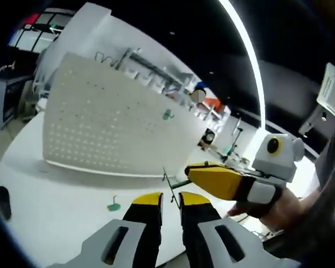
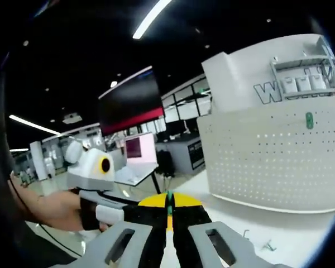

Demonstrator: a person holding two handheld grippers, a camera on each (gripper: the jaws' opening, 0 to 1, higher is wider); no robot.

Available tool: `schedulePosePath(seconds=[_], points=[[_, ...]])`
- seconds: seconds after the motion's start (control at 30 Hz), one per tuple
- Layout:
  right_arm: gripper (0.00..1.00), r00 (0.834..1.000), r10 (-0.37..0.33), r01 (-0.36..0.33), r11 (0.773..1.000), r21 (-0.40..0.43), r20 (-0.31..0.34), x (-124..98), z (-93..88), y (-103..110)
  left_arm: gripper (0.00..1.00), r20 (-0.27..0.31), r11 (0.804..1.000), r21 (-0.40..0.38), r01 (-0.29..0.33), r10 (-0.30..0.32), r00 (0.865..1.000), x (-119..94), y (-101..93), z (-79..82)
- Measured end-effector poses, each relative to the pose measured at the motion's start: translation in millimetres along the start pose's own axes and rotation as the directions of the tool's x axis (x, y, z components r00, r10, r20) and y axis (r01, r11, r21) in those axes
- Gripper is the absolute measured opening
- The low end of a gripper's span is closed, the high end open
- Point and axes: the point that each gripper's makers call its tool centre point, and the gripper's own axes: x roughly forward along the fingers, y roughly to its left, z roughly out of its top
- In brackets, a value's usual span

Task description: Insert the hook assembly into the mounting plate slot until the hook locks in place.

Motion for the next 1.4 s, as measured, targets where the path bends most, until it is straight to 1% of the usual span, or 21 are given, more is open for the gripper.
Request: schedulePosePath(seconds=[0.07, 0.2, 0.43, 0.57, 0.63, 0.7, 0.87, 0.93, 1.03, 1.13, 1.23, 1.3, 1.4], points=[[0.0, 1.0, 0.002, -0.002, 1.0, -0.004, -0.002, 0, -0.4, 1, 0.07, 0.0, 1.0, -0.001, 0.015, -0.015, 1.0, 0, -2.5, -0.3], [0.0, 1.0, 0.002, -0.002, 1.0, -0.013, -0.007, 1, -1.5, 0, 0.07, -0.002, 1.0, 0.003, 0.013, -0.013, 1.0, 0, -1.2, -0.8], [0.0, 1.0, 0.007, -0.008, 0.999, -0.05, -0.031, 2, -6.0, 1, 0.05, -0.023, 1.0, 0.025, 0.009, -0.009, 1.0, 0, 2.7, -3.8], [0.0, 0.999, 0.009, -0.012, 0.998, -0.065, -0.051, 3, -12.3, 1, 0.04, -0.048, 0.999, 0.054, -0.01, 0.012, 0.999, 2, 7.9, -6.9], [0.0, 0.998, 0.013, -0.017, 0.998, -0.066, -0.066, 3, -15.6, -1, 0.03, -0.048, 0.995, 0.095, -0.033, 0.038, 0.998, 2, 13.5, -5.3], [0.0, 0.997, 0.017, -0.022, 0.998, -0.064, -0.076, 4, -16.7, -2, 0.03, -0.048, 0.992, 0.117, -0.041, 0.047, 0.998, 2, 15.1, -4.4], [0.01, 0.995, 0.02, -0.027, 0.997, -0.072, -0.098, 8, -15.4, -2, 0.02, -0.037, 0.992, 0.11, -0.063, 0.068, 0.997, 1, 21.4, -0.5], [0.01, 0.995, 0.016, -0.023, 0.997, -0.068, -0.102, 13, -13.4, -1, 0.01, -0.033, 0.99, 0.12, -0.072, 0.077, 0.997, -1, 24.8, 1.9], [0.01, 0.994, 0.013, -0.018, 0.999, -0.047, -0.11, 14, -15.4, -1, 0.01, -0.041, 0.988, 0.129, -0.081, 0.087, 0.995, -3, 27.0, 2.0], [0.01, 0.993, 0.01, -0.013, 1.0, -0.028, -0.118, 15, -18.7, -1, 0.01, -0.062, 0.978, 0.187, -0.093, 0.106, 0.992, -4, 29.7, 0.5], [0.01, 0.993, 0.01, -0.013, 1.0, -0.022, -0.12, 15, -19.9, 0, 0.01, -0.069, 0.975, 0.199, -0.1, 0.115, 0.991, -4, 31.0, 0.7], [0.03, 0.993, 0.014, -0.015, 1.0, -0.002, -0.115, 16, -18.5, 1, 0.01, -0.071, 0.974, 0.203, -0.103, 0.12, 0.99, -5, 31.9, 1.3], [0.04, 0.994, 0.013, -0.013, 1.0, 0.002, -0.11, 15, -16.5, 1, 0.01, -0.072, 0.972, 0.207, -0.108, 0.125, 0.99, -4, 34.1, 1.6]])
